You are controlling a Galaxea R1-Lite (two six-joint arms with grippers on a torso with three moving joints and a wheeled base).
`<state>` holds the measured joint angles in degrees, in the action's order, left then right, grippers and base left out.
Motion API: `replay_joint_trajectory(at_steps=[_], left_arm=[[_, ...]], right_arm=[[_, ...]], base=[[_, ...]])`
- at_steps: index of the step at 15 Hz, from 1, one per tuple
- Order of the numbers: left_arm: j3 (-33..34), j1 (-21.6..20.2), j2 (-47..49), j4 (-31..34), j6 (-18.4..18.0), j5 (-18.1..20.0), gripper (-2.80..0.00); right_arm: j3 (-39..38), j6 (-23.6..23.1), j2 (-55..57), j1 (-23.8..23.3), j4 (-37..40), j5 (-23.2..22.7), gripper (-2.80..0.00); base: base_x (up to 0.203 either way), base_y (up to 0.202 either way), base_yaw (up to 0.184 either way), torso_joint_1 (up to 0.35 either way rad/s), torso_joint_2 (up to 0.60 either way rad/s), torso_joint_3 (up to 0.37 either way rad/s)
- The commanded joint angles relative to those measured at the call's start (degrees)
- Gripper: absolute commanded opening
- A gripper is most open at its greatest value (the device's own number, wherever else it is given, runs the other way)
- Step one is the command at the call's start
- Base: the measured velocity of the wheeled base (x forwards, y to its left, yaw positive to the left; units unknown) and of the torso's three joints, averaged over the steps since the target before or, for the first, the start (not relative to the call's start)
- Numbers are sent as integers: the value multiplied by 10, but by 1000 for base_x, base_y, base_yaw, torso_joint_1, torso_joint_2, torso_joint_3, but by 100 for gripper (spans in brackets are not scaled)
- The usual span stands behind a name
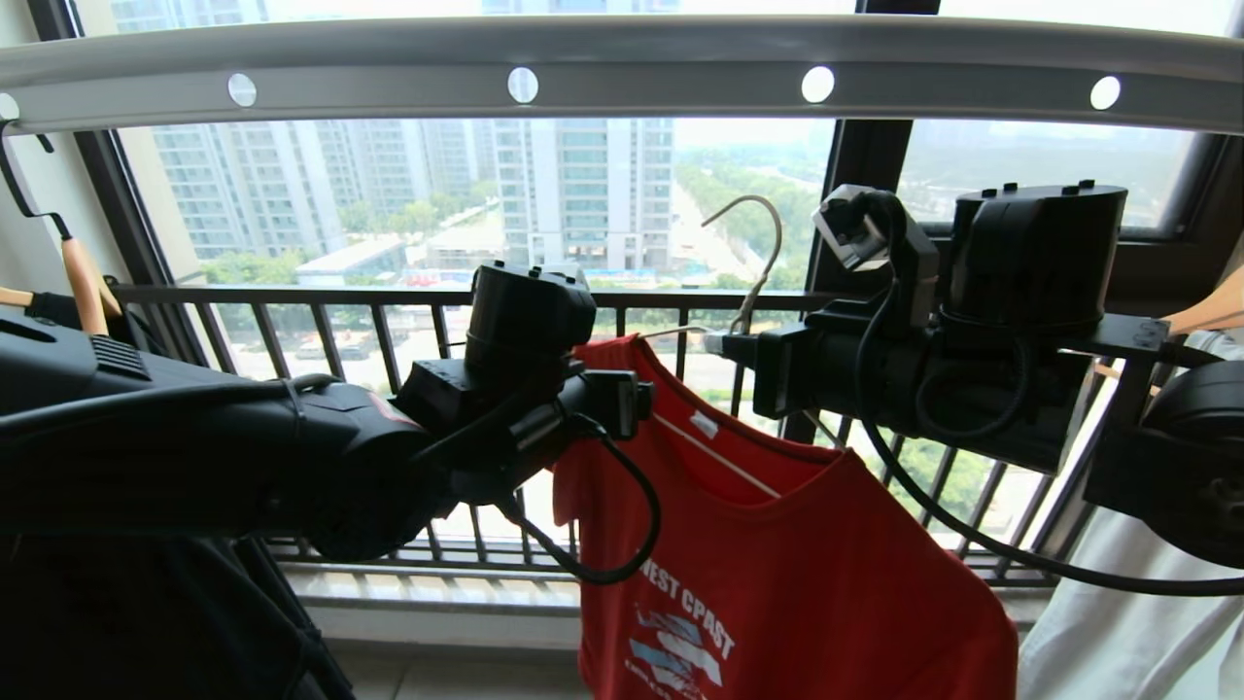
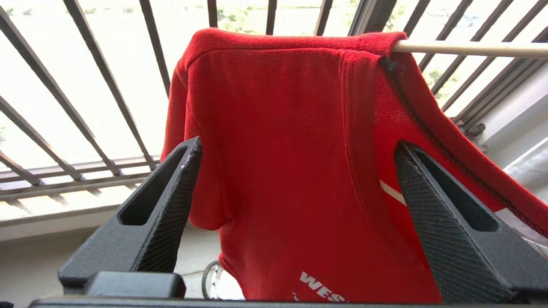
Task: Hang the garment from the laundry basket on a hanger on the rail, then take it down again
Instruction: Take the clothes off the clothes rack
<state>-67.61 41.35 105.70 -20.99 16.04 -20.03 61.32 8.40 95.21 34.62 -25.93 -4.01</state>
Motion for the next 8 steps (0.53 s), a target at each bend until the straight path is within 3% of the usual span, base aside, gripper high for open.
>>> replay_joint_trajectory(at_steps=[1,5,8], left_arm=[[0,0,17,-25,1,-23,0],[5,0,53,-125,-47,-94,0],[12,0,57,-131,-60,-98,0]], right_arm=[[-2,0,-5,5,-2,0,-280],[-3,0,-8,7,-2,0,-280],[-4,0,-10,7,-3,0,-280]], base=[[0,0,0,0,0,0],[0,0,0,0,0,0],[0,0,0,0,0,0]])
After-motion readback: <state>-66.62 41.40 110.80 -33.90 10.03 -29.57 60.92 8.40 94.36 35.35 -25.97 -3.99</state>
